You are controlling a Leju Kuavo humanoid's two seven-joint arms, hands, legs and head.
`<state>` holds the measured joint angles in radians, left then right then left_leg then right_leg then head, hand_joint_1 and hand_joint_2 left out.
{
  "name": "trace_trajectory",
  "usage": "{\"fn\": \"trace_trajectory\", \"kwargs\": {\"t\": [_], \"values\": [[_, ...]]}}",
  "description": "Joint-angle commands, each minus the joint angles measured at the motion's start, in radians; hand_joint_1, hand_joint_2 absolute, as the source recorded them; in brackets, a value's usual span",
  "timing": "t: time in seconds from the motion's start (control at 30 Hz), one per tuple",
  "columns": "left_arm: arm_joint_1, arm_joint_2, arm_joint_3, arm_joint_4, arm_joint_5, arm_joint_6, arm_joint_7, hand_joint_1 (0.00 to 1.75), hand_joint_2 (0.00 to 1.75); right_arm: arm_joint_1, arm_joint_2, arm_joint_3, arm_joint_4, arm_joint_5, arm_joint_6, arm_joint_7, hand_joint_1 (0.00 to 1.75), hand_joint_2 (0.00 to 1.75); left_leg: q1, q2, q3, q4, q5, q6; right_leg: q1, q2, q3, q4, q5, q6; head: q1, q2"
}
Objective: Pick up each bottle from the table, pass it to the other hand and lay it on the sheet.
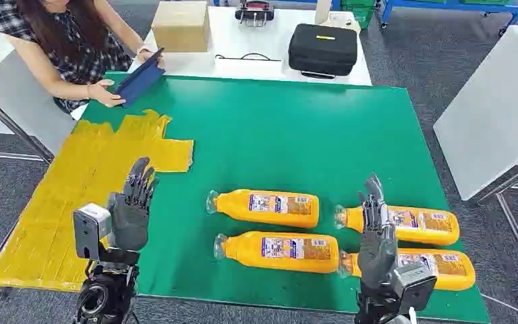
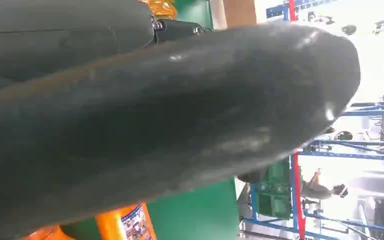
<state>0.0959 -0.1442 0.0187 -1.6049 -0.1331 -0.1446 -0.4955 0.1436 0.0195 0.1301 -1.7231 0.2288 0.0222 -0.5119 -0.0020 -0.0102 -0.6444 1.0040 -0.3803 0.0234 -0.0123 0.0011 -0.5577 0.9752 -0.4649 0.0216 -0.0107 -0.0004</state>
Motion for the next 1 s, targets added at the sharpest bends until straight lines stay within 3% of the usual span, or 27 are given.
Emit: {"fn": "trace_trajectory", "kwargs": {"t": [0.03, 1.0], "values": [[0.006, 0.008, -0.002, -0.018, -0.005, 0.005, 0.002, 0.0, 0.0, -0.059, 0.035, -0.019, 0.043, -0.024, 0.028, -0.001, 0.0, 0.0, 0.0, 0.003, 0.006, 0.0, -0.003, -0.002, 0.0, 0.002, 0.006, -0.001, -0.002, -0.001, 0.0, 0.0], [0.022, 0.006, 0.011, -0.034, 0.003, 0.001, -0.01, 0.0, 0.0, -0.08, 0.023, -0.014, 0.064, -0.036, 0.037, -0.008, 0.0, 0.0, 0.0, 0.003, 0.007, -0.001, -0.003, -0.002, 0.0, 0.002, 0.008, -0.002, -0.002, -0.001, 0.0, 0.0]]}}
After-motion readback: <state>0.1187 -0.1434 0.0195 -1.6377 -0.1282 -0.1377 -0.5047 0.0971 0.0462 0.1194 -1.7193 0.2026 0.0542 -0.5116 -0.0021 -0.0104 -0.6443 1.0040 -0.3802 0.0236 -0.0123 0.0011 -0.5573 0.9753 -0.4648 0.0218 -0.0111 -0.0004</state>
